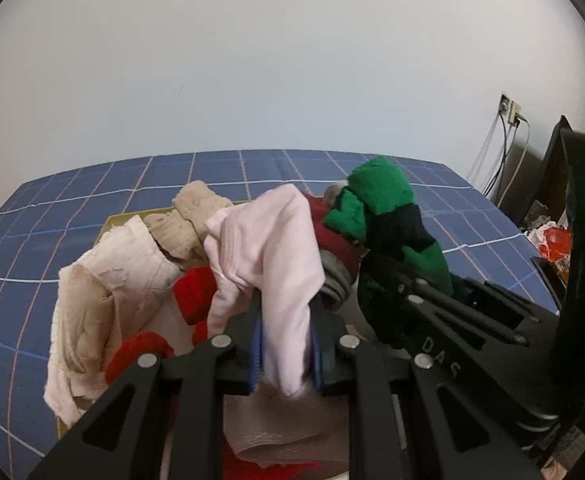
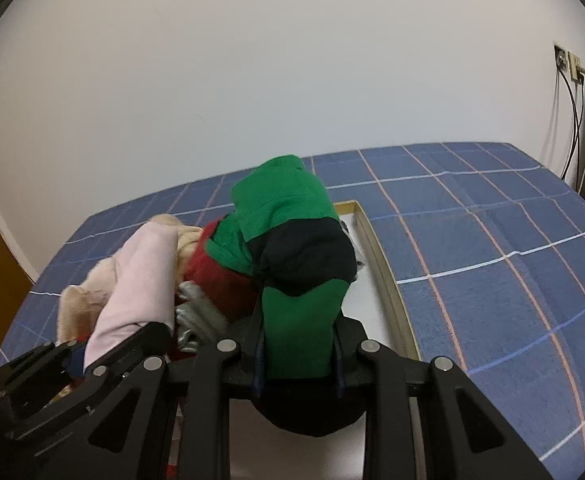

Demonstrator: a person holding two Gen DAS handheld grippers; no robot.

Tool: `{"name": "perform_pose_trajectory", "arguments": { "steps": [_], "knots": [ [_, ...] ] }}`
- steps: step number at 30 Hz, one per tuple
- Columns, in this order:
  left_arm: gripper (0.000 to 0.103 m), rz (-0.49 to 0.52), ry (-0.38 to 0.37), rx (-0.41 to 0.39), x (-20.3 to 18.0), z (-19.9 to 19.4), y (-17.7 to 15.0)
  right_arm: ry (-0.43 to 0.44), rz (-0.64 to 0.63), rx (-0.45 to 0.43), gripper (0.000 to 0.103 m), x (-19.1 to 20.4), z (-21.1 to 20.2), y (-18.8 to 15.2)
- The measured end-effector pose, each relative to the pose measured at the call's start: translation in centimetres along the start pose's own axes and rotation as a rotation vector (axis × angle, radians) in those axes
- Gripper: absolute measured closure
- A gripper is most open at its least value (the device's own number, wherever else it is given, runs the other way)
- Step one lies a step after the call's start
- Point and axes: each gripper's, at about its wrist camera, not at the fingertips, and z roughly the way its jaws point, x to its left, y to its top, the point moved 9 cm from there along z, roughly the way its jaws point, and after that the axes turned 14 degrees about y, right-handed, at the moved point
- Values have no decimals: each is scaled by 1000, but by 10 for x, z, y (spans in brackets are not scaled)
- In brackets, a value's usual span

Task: Take underwear out of drawer
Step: 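Carry both items over the tray and lower them onto it, then open both tools to release the underwear and sock in the tray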

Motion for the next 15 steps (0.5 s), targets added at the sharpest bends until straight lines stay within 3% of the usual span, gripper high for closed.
{"name": "perform_pose_trajectory", "arguments": {
  "steps": [9, 15],
  "knots": [
    [82, 4, 4, 24, -8, 25, -2, -3, 57, 40, 75, -21, 22, -4],
    [77, -19, 27, -8, -7, 32, -3, 20, 94, 52, 74, -29, 28, -5]
  ]
}}
